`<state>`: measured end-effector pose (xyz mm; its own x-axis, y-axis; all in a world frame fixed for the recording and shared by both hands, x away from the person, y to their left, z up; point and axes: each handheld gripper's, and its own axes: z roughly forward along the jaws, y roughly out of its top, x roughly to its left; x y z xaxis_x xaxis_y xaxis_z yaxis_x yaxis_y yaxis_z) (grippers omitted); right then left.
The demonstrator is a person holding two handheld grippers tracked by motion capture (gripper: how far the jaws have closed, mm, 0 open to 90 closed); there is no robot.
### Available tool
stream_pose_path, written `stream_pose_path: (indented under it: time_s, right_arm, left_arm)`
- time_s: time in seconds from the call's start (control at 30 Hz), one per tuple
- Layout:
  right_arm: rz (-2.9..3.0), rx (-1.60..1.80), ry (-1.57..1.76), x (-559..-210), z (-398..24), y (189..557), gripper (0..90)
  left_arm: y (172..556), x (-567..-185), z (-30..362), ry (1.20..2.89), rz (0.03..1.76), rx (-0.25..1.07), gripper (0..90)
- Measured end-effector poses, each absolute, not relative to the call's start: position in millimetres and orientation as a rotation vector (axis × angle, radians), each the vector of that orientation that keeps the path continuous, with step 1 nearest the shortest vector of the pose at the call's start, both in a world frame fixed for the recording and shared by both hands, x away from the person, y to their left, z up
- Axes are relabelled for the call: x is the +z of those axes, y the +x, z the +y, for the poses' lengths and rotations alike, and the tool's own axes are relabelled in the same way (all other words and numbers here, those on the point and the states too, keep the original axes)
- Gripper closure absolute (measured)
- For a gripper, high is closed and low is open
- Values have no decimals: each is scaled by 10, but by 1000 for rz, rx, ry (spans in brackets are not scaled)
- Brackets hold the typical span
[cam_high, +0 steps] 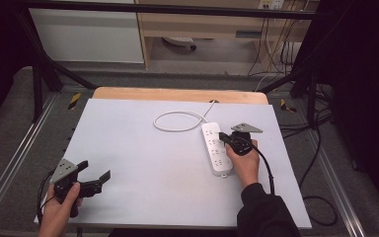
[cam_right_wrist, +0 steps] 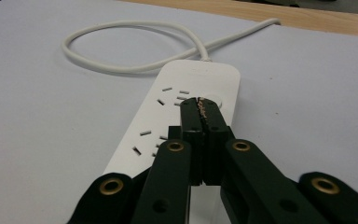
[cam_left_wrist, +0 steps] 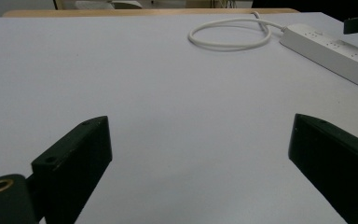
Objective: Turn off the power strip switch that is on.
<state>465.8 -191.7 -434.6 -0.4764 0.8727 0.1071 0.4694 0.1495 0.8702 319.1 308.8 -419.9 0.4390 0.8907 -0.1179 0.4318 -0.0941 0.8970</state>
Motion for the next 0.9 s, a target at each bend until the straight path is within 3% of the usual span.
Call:
stream_pose_path:
  time_s: [0.9]
  right_arm:
    - [2009, 1233, 1275, -4419, -1890, 4645, 900]
  left_arm:
    - [3187, -4196, 3086, 1706, 1150, 583, 58]
